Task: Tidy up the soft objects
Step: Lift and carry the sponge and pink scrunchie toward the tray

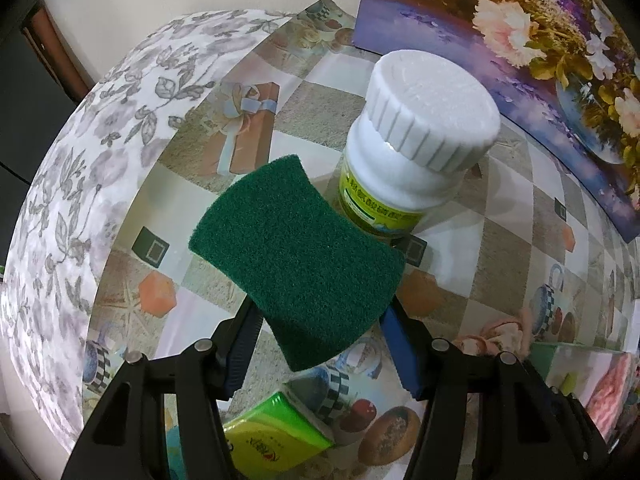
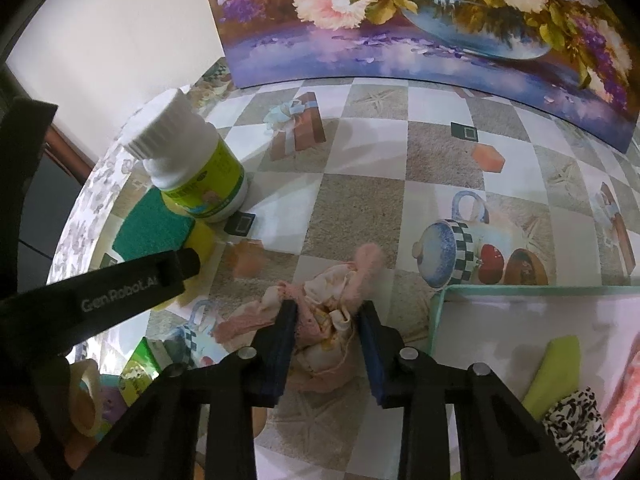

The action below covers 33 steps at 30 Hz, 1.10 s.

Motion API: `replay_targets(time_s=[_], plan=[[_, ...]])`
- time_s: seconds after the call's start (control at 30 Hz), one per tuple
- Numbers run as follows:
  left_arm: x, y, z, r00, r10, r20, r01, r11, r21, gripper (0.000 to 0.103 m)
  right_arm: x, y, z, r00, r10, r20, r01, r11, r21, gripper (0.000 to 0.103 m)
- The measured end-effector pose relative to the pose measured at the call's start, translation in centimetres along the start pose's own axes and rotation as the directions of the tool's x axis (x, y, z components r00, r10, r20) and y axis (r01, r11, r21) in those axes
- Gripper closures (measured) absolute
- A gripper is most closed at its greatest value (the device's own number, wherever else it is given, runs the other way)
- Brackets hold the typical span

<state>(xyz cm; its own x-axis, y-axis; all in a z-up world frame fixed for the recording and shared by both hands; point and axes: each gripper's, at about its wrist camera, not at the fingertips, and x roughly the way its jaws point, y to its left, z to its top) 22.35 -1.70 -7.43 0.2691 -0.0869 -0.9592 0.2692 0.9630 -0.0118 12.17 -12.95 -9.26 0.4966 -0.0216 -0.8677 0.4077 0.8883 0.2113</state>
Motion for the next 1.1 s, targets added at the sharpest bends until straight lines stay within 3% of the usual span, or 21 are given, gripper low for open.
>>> replay_targets(time_s=[0.1, 0.33, 0.53, 0.8, 1.1], plan=[[-0.5, 0.3, 0.0, 1.000, -0.002, 0.002, 0.002, 1.000, -0.007, 0.042, -0.4, -0.1, -0.1, 1.000, 0.005, 0.000, -0.005, 1.000, 0.006, 0.080], [-2.7, 0.1, -0.5, 0.999, -0.020, 0.025, 0.020, 1.000, -0.007, 0.042, -3.4, -0.2, -0.1, 0.999, 0.019, 0.050, -0.019, 1.000, 0.002, 0.082], [-6.4, 0.2, -0.9, 0.995, -0.024, 0.097, 0.023, 1.000, 0.010, 0.042, -7.0, -0.6, -0.1, 0.995, 0.017, 0.095, -0.019, 1.000, 0.017, 0.082], [-12.5, -0.3, -2.2, 0.975, -0.036, 0.219, 0.023, 0.998, 0.059, 0.041, -12.0, -2.0, -0.1, 0.988, -0.019, 0.152, 0.010, 0.998, 0.061, 0.082], [-17.0, -1.7, -5.1, 0.950, -0.082, 0.301, 0.049, 0.992, 0.116, 0.041, -17.3, -5.2, -1.1, 0.975, -0.099, 0.200, 0.075, 0.989, 0.126, 0.082]])
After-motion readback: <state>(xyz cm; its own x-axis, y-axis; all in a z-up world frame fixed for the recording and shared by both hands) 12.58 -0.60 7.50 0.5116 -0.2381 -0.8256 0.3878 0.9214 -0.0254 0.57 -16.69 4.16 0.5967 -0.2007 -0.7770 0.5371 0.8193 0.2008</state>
